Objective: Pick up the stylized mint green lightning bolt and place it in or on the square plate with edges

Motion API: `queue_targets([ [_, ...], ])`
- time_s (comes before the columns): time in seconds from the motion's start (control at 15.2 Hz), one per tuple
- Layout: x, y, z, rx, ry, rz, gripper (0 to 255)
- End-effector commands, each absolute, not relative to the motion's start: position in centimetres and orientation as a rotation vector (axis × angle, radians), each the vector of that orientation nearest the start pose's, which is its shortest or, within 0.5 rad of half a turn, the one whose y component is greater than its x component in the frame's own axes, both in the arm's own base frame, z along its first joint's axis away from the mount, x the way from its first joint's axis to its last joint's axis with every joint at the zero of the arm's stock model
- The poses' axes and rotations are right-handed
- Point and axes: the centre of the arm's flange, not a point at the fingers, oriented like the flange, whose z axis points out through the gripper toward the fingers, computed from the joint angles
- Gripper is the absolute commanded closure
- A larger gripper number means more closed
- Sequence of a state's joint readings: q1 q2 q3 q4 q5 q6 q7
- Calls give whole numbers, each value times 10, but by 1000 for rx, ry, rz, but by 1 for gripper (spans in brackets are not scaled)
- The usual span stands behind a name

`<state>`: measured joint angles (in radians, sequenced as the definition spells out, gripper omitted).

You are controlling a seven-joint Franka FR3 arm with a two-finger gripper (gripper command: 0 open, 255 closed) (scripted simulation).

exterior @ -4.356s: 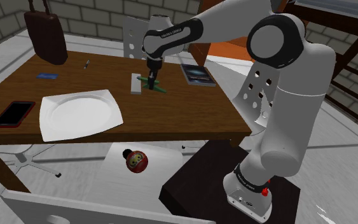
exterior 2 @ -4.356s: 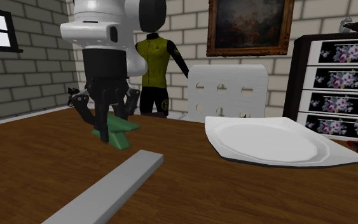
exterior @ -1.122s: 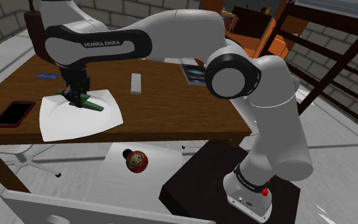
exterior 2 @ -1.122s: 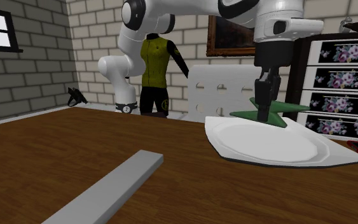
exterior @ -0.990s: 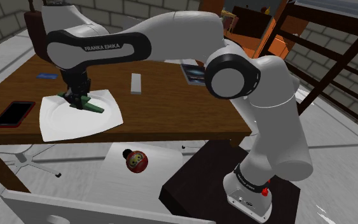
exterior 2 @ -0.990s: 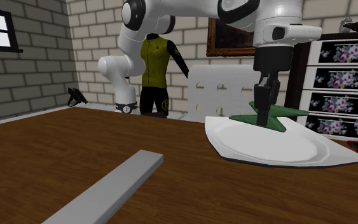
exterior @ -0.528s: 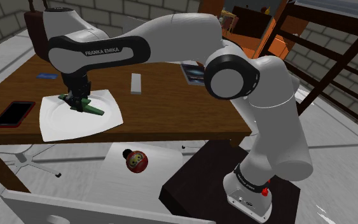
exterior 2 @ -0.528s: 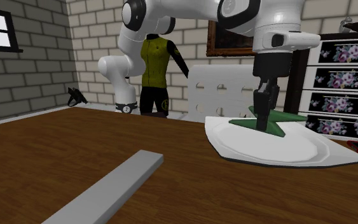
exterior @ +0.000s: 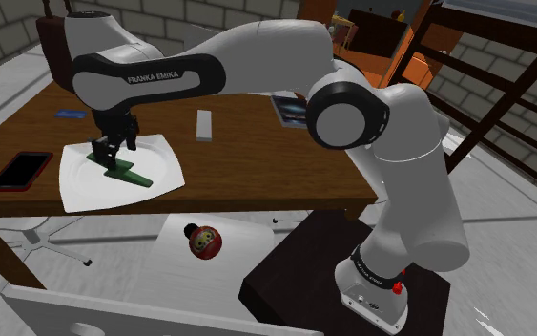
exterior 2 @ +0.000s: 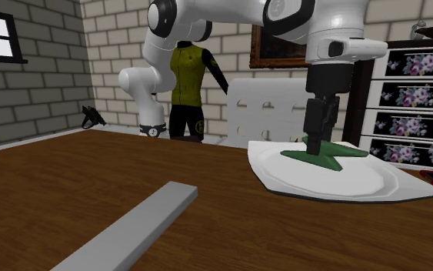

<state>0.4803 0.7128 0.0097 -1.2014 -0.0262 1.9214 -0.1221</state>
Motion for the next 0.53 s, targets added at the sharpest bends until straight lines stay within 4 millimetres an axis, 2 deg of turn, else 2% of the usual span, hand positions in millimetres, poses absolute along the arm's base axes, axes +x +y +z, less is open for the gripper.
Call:
queue_targets([
  [0.0,661,348,373,-3008,-961,-17,0],
  [0.2,660,349,410,-3008,-961,-17,0],
  [0.46,660,349,410,-3008,-961,-17,0],
])
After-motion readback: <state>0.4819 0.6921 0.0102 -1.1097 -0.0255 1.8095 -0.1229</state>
